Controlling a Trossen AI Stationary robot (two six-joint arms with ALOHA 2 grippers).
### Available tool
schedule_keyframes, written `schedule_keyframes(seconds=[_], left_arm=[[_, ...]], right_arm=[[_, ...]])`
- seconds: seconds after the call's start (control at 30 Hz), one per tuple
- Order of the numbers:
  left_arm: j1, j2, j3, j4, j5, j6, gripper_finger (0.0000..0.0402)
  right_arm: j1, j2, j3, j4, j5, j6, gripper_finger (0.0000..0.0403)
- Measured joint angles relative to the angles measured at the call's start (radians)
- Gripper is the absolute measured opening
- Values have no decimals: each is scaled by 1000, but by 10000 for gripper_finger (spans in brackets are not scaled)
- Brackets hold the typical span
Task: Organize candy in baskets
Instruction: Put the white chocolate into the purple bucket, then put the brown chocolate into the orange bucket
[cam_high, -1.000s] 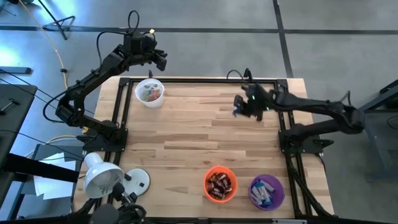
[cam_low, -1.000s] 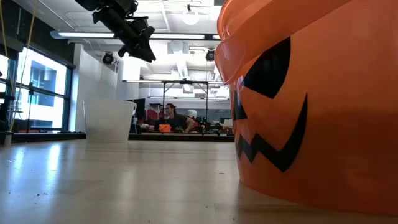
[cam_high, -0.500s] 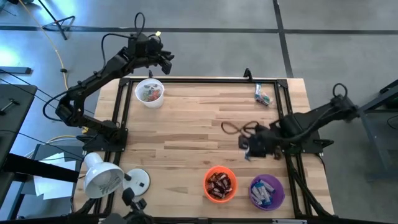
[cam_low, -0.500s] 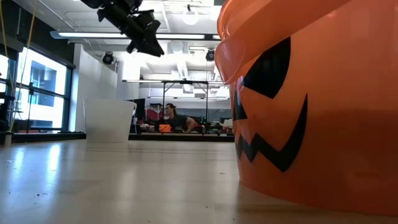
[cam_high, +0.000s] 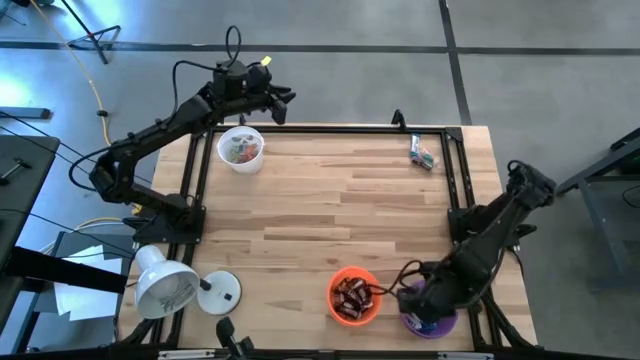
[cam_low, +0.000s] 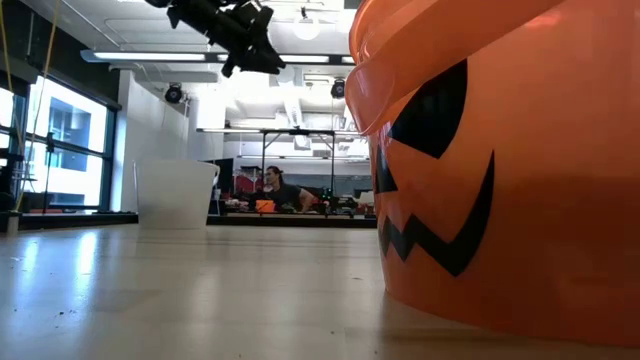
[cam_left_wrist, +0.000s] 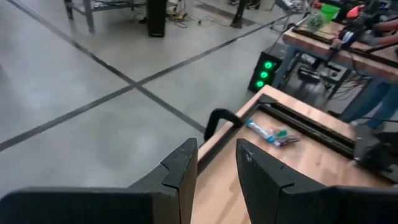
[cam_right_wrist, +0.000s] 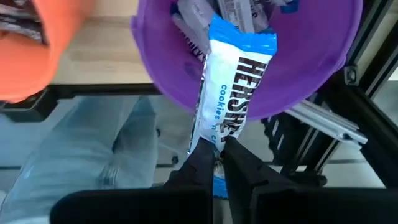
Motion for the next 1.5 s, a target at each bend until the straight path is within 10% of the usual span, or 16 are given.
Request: schedule_keyframes(seconds=[0.53, 0.7, 0.97, 1.23, 1.5], left_arm=[[-84, 0, 0, -13, 0, -22, 99], [-57, 0, 0, 2, -4, 12, 99], [23, 0, 0, 3, -4, 59, 99], [81, 0, 0, -3, -3, 113, 99], [112, 0, 0, 37, -2, 113, 99]], right_arm=[[52, 34, -1, -130, 9, -24, 140], [-26, -53, -1, -373, 217, -15, 145], [-359, -280, -194, -457, 763, -117, 146], [-775, -470, -534, -357, 744, -316, 146], [-1064, -515, -590, -63, 673, -1047, 146]])
